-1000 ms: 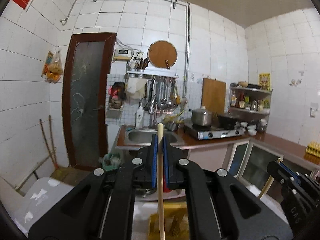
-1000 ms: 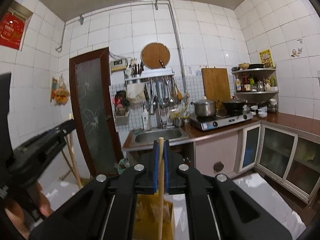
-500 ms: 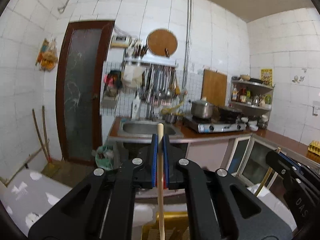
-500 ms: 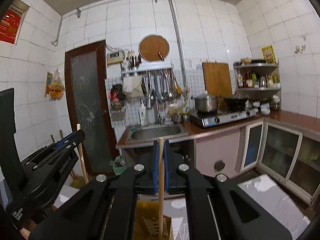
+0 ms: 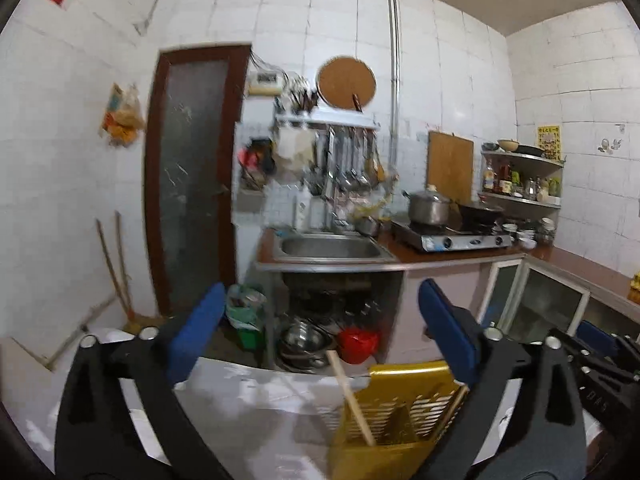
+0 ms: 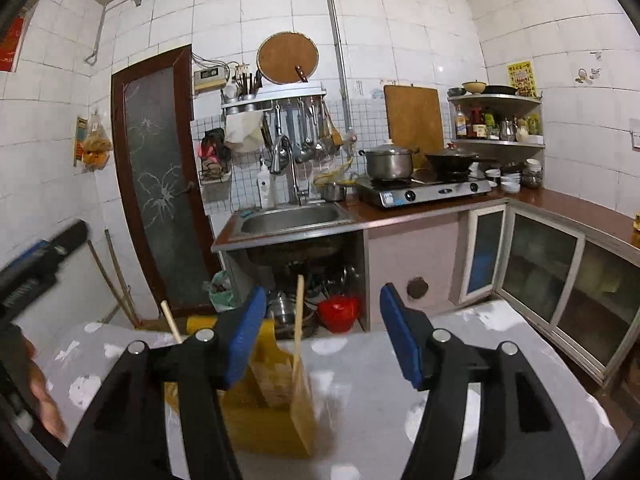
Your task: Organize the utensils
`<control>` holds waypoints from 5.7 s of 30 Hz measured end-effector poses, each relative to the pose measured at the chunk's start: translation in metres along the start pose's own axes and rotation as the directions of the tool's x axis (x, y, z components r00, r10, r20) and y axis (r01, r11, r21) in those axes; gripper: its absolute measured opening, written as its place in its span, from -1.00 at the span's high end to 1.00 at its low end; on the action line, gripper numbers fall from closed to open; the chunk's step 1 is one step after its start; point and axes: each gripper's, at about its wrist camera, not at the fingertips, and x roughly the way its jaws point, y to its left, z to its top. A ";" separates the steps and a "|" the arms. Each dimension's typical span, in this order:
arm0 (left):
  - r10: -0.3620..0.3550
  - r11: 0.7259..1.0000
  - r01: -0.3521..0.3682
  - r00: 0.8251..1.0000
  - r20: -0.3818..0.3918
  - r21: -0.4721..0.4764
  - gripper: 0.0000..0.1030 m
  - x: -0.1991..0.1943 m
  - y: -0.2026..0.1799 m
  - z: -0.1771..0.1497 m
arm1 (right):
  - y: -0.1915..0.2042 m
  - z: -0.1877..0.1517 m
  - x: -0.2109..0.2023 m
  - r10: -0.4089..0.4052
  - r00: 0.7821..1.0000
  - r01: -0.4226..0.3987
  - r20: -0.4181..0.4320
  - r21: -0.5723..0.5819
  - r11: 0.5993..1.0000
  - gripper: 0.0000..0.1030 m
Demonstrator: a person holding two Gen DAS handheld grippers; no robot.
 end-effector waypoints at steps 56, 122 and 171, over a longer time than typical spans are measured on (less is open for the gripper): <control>0.009 1.000 0.006 0.755 -0.655 0.020 -0.74 -0.018 0.052 -0.238 | 0.047 -0.207 0.015 -0.044 0.805 0.050 -0.591 -0.006 0.999 0.72; -0.109 0.992 0.122 0.770 -0.628 -0.022 0.89 -0.048 0.023 -0.207 | 0.001 -0.159 -0.039 0.039 0.900 -0.019 -0.434 0.051 0.999 0.89; -0.012 0.994 0.088 0.697 -0.717 0.069 0.88 -0.003 0.022 -0.241 | 0.001 -0.126 -0.046 0.070 0.962 -0.060 -0.263 0.045 0.997 0.89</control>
